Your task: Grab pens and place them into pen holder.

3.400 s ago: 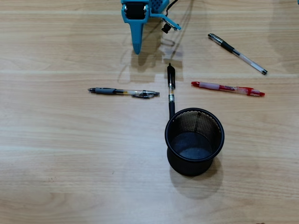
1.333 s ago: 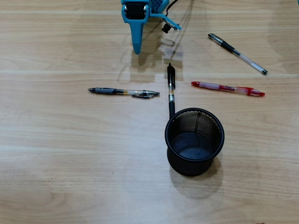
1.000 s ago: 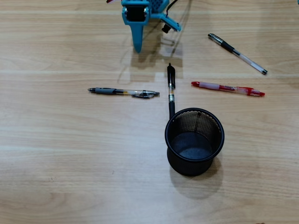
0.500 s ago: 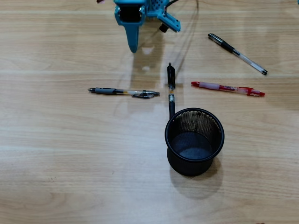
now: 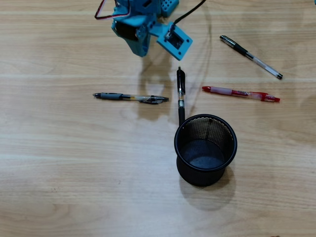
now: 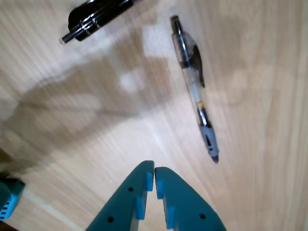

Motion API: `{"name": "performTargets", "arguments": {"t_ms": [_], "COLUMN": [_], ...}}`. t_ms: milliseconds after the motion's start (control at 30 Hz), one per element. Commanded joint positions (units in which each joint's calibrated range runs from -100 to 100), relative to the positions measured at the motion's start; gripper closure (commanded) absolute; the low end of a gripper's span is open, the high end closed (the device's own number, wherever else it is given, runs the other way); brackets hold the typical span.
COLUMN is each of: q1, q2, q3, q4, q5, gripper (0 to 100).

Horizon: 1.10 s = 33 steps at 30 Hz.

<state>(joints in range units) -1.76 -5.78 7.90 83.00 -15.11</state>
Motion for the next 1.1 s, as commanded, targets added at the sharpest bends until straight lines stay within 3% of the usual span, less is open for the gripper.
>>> {"name": "performTargets", "arguments": {"t_ms": [0, 233, 467, 767, 1067], "q1": [-1.9, -1.1, 3.2, 6.7, 6.2], "q2": [3.4, 9.0, 13.1, 24.0, 34.0], "q3": [-6.9, -8.3, -10.6, -16.3, -18.7], "q4": [0.6, 0.6, 0.4, 0.4, -0.4], "q5": [-0.3, 0.7, 6.9, 7.3, 7.3], "gripper": [98, 97, 83, 77, 77]}}
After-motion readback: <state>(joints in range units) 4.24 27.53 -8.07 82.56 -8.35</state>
